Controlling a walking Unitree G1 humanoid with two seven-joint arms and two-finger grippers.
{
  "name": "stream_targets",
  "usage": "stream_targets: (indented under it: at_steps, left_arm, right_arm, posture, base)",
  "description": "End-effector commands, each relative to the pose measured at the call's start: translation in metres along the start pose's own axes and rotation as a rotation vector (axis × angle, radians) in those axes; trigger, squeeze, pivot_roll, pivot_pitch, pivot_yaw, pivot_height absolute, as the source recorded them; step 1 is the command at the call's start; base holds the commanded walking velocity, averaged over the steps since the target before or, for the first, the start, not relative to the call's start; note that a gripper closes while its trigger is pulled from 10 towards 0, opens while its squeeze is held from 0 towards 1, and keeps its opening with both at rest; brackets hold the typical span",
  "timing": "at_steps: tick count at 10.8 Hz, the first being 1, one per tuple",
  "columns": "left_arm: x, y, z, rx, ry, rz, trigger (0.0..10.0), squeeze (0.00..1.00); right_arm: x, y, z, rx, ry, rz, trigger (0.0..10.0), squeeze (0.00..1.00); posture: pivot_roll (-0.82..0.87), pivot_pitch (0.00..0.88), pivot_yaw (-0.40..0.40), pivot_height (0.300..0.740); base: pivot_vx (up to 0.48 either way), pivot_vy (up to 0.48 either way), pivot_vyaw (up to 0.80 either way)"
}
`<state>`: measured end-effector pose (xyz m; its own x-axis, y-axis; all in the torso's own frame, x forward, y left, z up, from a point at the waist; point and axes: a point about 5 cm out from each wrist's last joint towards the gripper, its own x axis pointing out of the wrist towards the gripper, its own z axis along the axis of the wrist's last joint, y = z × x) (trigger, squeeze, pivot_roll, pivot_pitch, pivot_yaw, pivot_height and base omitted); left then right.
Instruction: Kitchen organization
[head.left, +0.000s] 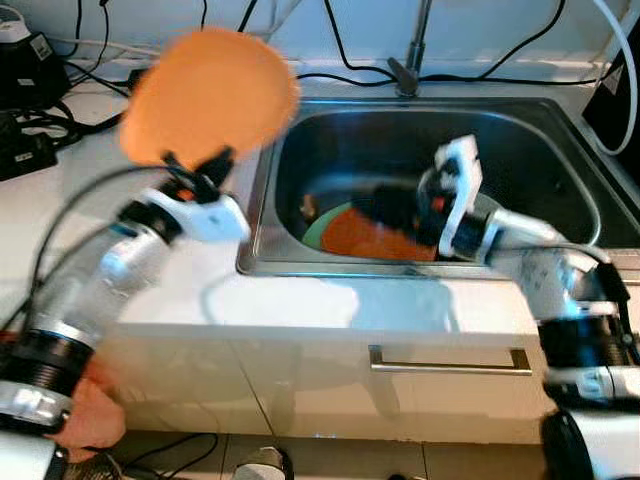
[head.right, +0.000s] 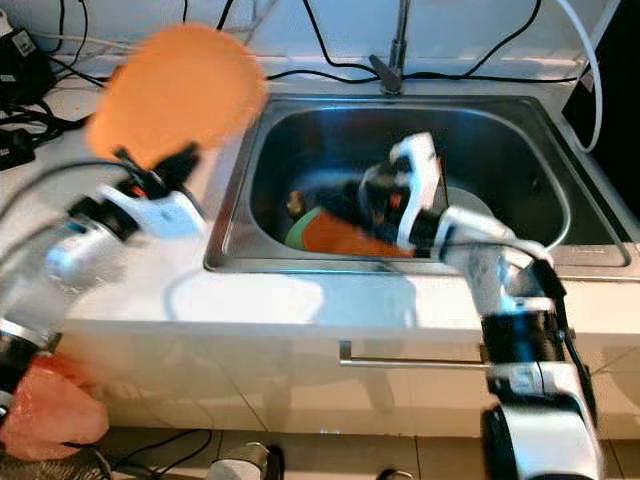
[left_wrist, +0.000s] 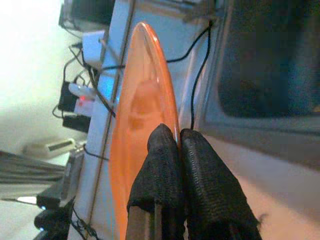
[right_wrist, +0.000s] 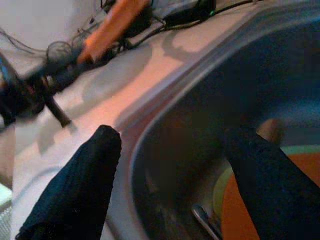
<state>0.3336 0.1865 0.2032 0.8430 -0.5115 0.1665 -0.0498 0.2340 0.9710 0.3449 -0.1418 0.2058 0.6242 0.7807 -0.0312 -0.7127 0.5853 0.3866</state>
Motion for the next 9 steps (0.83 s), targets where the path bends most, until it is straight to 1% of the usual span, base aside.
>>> stream_targets:
  at_steps: [1, 2, 4, 5, 6, 9]
  left_arm:
    - [0.005, 0.0, 0.016, 0.014, -0.073, 0.056, 0.0, 0.0]
    - [0.009, -0.006, 0.021, 0.004, -0.087, 0.059, 0.0, 0.0]
    - [0.017, -0.012, 0.03, -0.014, -0.115, 0.065, 0.0, 0.0]
    - [0.024, -0.016, 0.041, -0.029, -0.148, 0.074, 0.0, 0.0]
    - [0.029, -0.017, 0.047, -0.035, -0.17, 0.084, 0.0, 0.0]
    - [0.037, -0.024, 0.06, -0.053, -0.205, 0.091, 0.0, 0.0]
  right_arm:
    - [0.001, -0.001, 0.014, 0.044, -0.068, -0.011, 10.0, 0.0]
    - [0.001, -0.002, 0.017, 0.053, -0.099, -0.03, 10.0, 0.0]
    - [0.003, -0.003, 0.021, 0.068, -0.136, -0.043, 10.0, 0.0]
    - [0.006, -0.002, 0.025, 0.083, -0.166, -0.044, 10.0, 1.0]
    - [0.007, -0.001, 0.026, 0.091, -0.177, -0.046, 10.0, 1.0]
    - [0.01, 0.003, 0.03, 0.116, -0.208, -0.025, 10.0, 1.0]
  posture:
    - [0.26, 0.075, 0.054, 0.74]
    - [0.26, 0.076, 0.053, 0.74]
    - [0.25, 0.078, 0.053, 0.74]
    - [0.25, 0.078, 0.056, 0.74]
    - [0.25, 0.078, 0.058, 0.74]
    - [0.25, 0.079, 0.059, 0.74]
  base:
    - [0.0, 0.0, 0.0]
    - [0.0, 0.0, 0.0]
    - [0.0, 0.0, 0.0]
    - [0.0, 0.0, 0.0]
    - [0.0, 0.0, 0.0]
    - [0.0, 0.0, 0.0]
